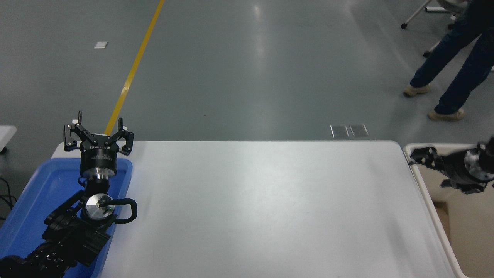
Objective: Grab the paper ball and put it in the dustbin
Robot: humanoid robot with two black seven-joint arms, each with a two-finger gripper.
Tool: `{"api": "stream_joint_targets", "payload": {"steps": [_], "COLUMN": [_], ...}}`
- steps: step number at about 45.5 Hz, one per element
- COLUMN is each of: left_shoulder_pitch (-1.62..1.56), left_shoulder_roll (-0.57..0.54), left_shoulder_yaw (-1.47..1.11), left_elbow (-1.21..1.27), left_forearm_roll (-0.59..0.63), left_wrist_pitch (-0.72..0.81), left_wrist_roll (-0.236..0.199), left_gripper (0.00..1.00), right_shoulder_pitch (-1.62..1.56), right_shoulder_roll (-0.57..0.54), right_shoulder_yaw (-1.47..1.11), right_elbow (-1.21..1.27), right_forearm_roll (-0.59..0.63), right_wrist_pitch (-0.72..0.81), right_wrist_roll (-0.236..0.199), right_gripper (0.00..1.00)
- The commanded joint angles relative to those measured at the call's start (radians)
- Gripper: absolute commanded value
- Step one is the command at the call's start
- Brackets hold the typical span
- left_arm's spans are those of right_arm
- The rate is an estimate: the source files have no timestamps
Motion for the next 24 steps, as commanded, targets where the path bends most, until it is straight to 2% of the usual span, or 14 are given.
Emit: {"api": "stream_joint_targets", "payload": {"steps": [1,8,15,21,24], "left_shoulder_pitch": [0.001,0.001,0.001,0.001,0.001], "left_shoulder_roll": [0.001,0.001,-0.001,-0.001,0.001], "left_shoulder_yaw": [0.0,0.0,0.0,0.0,0.0], "left_elbow": [0.0,0.0,0.0,0.0,0.0], "left_forearm_roll": [-0.001,-0.001,0.001,-0.001,-0.001], "left_wrist_pitch": [0.0,0.0,0.0,0.0,0.0], "left_wrist_roll": [0.0,0.0,0.0,0.0,0.0], "left_gripper": [0.99,0.99,0.99,0.99,0.99], "right_shoulder_pitch": [0.435,0.566,0.647,0.652,0.65], "right_shoulder_roll": [0.056,0.105,0.124,0.124,0.124], "right_shoulder_yaw": [-0.131,-0.129,-0.123,-0.125,-0.128], "right_elbow": [0.264,0.285,0.294,0.294,0.294], "right_forearm_roll": [-0.01,-0.006,-0.006,-0.006,-0.006], "right_wrist_pitch": [0.273,0.442,0.447,0.447,0.447], "right_wrist_roll": [-0.002,-0.003,-0.008,-0.06,-0.069], "right_gripper": [1.0,1.0,1.0,1.0,1.0]}}
